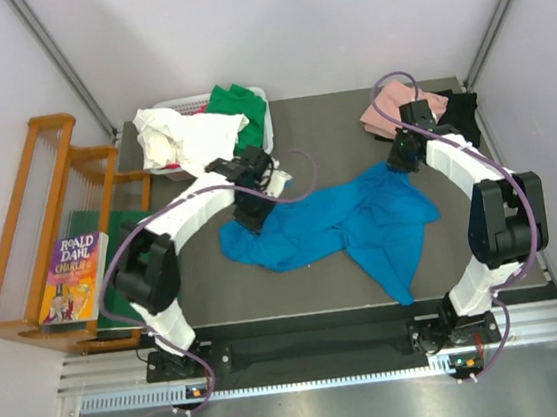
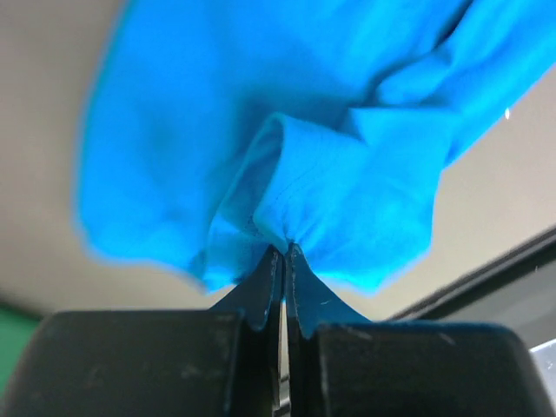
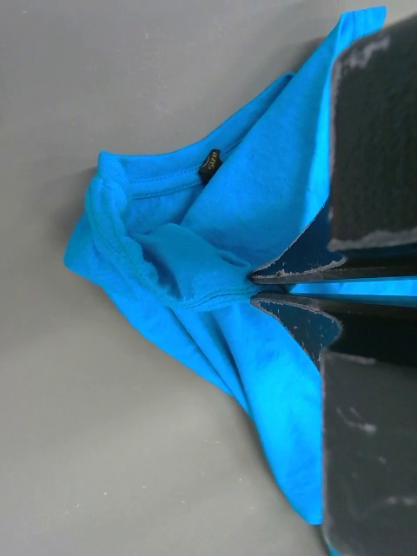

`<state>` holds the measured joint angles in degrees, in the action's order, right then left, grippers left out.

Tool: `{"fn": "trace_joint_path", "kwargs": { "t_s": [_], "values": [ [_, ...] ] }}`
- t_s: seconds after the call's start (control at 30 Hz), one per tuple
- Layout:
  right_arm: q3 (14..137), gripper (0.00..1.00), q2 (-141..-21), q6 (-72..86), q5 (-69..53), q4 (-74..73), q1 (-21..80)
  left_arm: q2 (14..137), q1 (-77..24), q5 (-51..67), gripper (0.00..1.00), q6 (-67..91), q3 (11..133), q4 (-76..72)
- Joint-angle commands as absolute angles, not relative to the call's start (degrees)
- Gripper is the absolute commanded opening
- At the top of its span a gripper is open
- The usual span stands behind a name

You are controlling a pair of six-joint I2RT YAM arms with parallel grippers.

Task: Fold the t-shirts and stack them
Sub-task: Flatten the tshirt out

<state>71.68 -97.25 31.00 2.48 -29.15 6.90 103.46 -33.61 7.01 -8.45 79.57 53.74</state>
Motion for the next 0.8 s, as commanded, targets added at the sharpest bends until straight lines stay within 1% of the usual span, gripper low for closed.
{"fn": "trace_joint_path", "kwargs": {
  "t_s": [0.0,0.1,0.23,0.33,0.37,0.43,0.5,0.57,0.63,0.7,0.77],
  "values": [
    [74.4,0.00,-95.8,30.5,2.6,-28.2,6.6,90.6,-30.1,5.2,0.00,-13.9,82.7,63.1],
    [74.7,0.00,-95.8,30.7,2.4,-28.3,6.2,84.1,-29.9,3.3,0.03,-18.1,80.6,67.0],
    [75.0,0.00,-96.0,30.8,2.4,-28.3,5.5,76.8,-29.9,3.3,0.07,-22.9,75.3,76.3],
    [75.2,0.00,-96.2,31.0,2.0,-28.4,5.1,73.7,-29.9,5.2,0.21,-27.2,71.9,84.3],
    [75.3,0.00,-96.2,31.1,1.8,-28.4,5.1,73.2,-29.9,4.7,0.31,-27.2,71.2,84.8],
    [75.7,0.00,-96.4,31.2,1.6,-28.6,5.0,72.9,-29.9,3.9,0.42,-28.0,69.5,84.8],
    [76.0,0.00,-96.3,31.6,1.5,-28.7,5.0,73.6,-29.8,3.9,0.57,-28.4,68.7,84.4],
    [76.2,0.00,-96.2,31.6,1.5,-28.9,5.0,75.8,-29.9,3.7,0.63,-28.2,70.0,82.1],
    [76.2,0.00,-95.9,31.6,1.4,-28.9,5.0,77.4,-29.9,2.3,0.65,-26.6,71.4,79.2],
    [76.0,0.00,-95.8,31.5,1.6,-28.9,5.0,80.1,-29.9,1.2,0.65,-24.3,73.6,73.2],
    [75.9,0.00,-95.7,31.5,1.6,-29.0,5.0,83.0,-29.9,-2.2,0.64,-22.4,74.3,68.1]
  ]
}}
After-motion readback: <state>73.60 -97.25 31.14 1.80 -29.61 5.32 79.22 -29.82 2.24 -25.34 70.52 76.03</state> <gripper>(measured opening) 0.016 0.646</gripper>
